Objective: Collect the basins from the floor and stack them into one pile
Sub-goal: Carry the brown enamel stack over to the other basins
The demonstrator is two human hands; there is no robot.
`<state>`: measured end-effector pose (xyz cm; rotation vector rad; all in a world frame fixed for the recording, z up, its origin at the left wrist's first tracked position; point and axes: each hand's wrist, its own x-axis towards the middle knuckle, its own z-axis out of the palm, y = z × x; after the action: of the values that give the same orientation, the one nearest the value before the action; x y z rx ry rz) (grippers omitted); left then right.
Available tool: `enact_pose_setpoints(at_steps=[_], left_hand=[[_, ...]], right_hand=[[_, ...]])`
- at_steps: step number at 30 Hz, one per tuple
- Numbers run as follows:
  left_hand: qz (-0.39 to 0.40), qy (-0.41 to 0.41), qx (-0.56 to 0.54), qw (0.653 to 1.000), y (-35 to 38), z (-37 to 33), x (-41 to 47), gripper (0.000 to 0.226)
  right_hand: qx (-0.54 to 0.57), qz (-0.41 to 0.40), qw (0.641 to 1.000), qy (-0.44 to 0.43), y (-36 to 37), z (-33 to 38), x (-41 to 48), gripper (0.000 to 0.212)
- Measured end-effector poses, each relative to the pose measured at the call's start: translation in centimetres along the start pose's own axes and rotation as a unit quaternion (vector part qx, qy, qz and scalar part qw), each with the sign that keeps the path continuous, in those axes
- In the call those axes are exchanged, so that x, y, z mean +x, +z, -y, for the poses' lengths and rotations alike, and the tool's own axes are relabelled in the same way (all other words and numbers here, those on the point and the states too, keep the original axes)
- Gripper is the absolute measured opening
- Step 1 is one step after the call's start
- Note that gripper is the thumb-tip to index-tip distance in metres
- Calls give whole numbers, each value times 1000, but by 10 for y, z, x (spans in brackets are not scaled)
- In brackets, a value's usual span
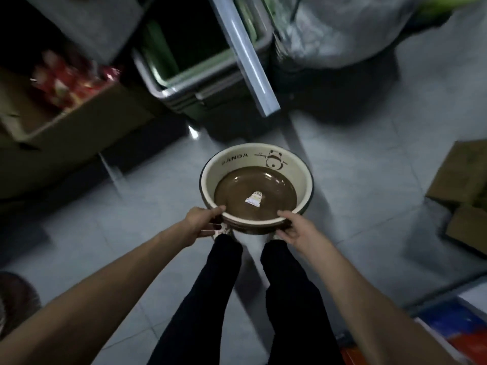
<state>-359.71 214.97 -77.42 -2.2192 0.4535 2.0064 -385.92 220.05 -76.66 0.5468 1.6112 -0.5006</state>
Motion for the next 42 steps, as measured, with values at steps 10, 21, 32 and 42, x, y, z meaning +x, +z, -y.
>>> enact_pose_setpoints(at_steps=[10,21,32,42], left_hand=[[-78,89,-250,961,-137,87,-207,56],[-224,191,-518,803,-145,242,-387,49],[-305,225,-668,640,-107,335,-460,45],[-289,214,-733,577,-186,455,-447,39]], right_hand=[[-126,130,978,-101,97,-73,-203,50],[-425,302,835,-176,175,-135,-358,46],[-577,367,698,-214,199,-227,-444,38],[-655,337,638,-224,276,-380,-450,43]])
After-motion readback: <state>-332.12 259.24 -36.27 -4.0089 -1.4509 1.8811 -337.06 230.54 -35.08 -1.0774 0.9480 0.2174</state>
